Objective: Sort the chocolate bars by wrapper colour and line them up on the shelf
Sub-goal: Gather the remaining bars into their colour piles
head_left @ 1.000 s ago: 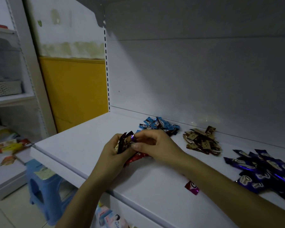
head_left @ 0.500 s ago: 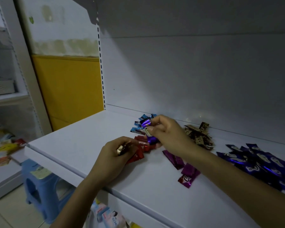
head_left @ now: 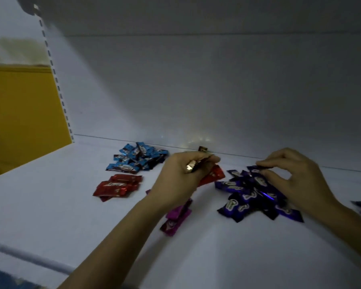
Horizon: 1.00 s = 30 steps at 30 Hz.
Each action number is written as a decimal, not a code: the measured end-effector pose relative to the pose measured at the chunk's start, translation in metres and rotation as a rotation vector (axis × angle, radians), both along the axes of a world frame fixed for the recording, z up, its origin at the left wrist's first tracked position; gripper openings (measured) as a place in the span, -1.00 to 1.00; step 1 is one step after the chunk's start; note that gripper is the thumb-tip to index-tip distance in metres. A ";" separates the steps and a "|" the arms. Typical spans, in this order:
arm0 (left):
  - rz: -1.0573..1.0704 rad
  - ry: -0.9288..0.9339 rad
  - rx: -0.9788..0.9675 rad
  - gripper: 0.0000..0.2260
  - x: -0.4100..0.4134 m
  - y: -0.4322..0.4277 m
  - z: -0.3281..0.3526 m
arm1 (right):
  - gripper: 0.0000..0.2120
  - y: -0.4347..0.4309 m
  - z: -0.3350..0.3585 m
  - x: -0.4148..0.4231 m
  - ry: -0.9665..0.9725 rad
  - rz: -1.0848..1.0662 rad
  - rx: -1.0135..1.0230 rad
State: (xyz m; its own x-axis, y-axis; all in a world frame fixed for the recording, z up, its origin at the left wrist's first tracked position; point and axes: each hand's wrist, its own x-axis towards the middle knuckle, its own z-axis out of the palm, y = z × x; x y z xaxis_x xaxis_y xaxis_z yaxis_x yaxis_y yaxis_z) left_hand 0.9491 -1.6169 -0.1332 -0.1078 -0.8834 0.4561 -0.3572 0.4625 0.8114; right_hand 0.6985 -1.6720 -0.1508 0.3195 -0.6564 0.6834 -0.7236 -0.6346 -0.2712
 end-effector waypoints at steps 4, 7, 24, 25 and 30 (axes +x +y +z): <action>-0.196 0.278 0.261 -0.84 -0.052 -0.027 0.003 | -0.82 -0.006 -0.011 -0.013 0.133 -0.011 0.045; -0.322 0.567 0.415 -0.83 -0.072 -0.039 -0.005 | -0.85 -0.008 -0.012 -0.020 0.093 -0.012 0.060; -0.268 0.713 0.566 -0.76 -0.084 -0.045 -0.025 | -0.87 0.017 -0.005 0.001 -0.705 0.134 0.473; -0.267 0.768 0.562 -0.74 -0.081 -0.045 -0.023 | -0.87 0.018 -0.006 0.001 -0.709 0.126 0.466; -0.247 0.933 0.533 -0.67 -0.041 -0.036 -0.004 | -0.83 0.023 -0.010 0.002 -0.587 0.128 0.385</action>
State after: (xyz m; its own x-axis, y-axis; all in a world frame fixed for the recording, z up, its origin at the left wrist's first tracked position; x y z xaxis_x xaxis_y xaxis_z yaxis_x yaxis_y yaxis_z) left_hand 0.9083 -1.6527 -0.1371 -0.1201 -0.9926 0.0167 0.5536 -0.0530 0.8311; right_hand 0.7001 -1.6492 -0.1606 0.0607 -0.8675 0.4938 -0.3154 -0.4860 -0.8150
